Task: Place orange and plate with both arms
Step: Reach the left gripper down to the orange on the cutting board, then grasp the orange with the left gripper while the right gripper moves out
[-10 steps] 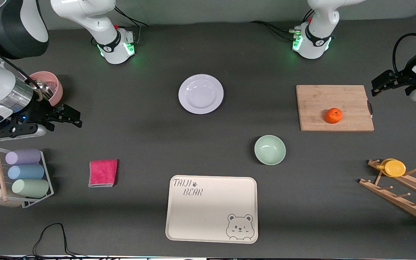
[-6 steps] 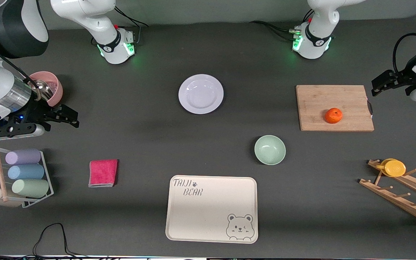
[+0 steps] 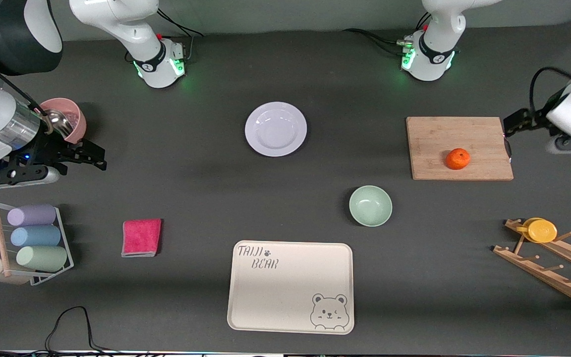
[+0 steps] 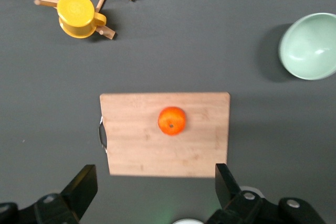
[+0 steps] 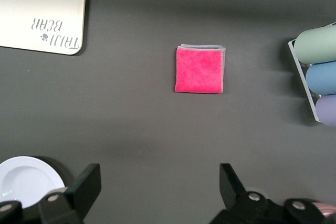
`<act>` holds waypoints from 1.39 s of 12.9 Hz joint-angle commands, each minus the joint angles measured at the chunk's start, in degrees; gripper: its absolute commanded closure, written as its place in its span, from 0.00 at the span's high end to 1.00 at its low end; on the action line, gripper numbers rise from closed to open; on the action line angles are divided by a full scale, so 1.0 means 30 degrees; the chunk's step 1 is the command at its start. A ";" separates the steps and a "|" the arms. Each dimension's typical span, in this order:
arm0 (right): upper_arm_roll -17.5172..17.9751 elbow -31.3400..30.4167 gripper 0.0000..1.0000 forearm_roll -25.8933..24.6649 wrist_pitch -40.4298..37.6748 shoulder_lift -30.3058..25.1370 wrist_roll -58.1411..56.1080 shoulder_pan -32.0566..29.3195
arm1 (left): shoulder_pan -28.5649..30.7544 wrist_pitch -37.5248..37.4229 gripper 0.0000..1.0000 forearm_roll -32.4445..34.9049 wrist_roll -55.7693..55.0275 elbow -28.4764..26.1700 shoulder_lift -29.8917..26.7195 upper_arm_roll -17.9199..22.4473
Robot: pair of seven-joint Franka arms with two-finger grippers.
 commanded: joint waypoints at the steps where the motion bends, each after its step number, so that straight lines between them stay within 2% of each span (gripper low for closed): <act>1: -0.0152 0.0127 1.00 -0.0286 -0.0490 -0.0152 0.0445 0.0204 | 0.0897 0.5641 1.00 0.0242 0.0043 -0.5332 -0.0750 0.0061; 5: -0.0152 0.0126 1.00 -0.0199 -0.0519 -0.0006 0.0475 0.0204 | 0.1280 1.4430 1.00 -0.0197 -0.0336 -1.0931 -0.0022 0.0032; 7: -0.0123 0.0097 1.00 -0.0140 -0.0490 0.0024 0.0475 0.0204 | 0.1251 1.7429 1.00 -0.0197 -0.0833 -1.2433 0.1089 0.0032; 9: -0.0152 -0.0049 1.00 0.0529 -0.0519 -0.0005 0.0475 0.0204 | 0.1280 1.9102 1.00 -0.0197 -0.0865 -1.3196 0.2290 0.0032; 11: -0.0240 -0.0340 1.00 0.2079 -0.0751 0.0023 0.0475 0.0117 | 0.1280 2.0337 1.00 -0.0226 -0.1039 -1.3697 0.3084 0.0032; 15: -0.1263 -0.1569 1.00 0.6207 -0.0666 0.0111 0.0446 0.0087 | 0.1075 2.0370 1.00 -0.0226 -0.1626 -1.4254 0.3379 0.0003; 18: -0.2143 -0.3208 1.00 1.0220 -0.0197 0.0200 0.0123 0.0116 | 0.1075 2.0195 0.98 -0.0226 -0.1656 -1.4284 0.3672 0.0003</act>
